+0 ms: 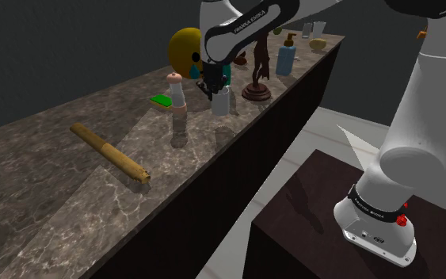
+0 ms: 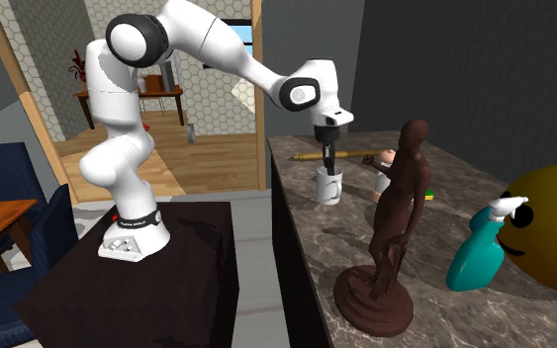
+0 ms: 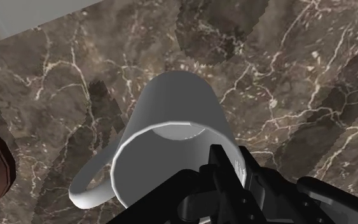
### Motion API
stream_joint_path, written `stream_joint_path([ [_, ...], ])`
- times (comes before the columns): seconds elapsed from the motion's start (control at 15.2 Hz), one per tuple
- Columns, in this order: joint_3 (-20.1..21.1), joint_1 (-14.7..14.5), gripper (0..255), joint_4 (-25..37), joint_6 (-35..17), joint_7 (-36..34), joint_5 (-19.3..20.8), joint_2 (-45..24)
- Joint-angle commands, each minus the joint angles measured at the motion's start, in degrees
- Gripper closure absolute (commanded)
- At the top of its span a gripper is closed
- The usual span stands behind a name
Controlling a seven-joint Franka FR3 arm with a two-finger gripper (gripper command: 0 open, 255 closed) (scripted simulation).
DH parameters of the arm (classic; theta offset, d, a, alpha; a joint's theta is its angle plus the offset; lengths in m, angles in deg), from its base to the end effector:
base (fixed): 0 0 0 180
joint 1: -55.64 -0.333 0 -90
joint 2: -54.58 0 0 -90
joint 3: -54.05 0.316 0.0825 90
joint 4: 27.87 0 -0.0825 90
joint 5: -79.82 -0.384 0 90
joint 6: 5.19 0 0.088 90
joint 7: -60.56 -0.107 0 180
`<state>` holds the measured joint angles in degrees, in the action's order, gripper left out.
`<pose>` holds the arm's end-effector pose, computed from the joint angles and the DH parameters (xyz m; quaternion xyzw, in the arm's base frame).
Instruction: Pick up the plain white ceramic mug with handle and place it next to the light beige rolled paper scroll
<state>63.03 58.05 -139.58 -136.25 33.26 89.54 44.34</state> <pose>0.6075 0.0625 0.4058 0.9865 -0.1316 0.0932 0.0286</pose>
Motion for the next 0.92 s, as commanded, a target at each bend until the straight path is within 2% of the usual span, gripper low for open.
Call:
stream_joint_path([
  [0.0,0.04,0.07,255,0.85,1.39,0.38,-0.31,0.56],
  [0.86,0.32,0.12,255,7.27,10.60,2.01,-1.75,3.48],
])
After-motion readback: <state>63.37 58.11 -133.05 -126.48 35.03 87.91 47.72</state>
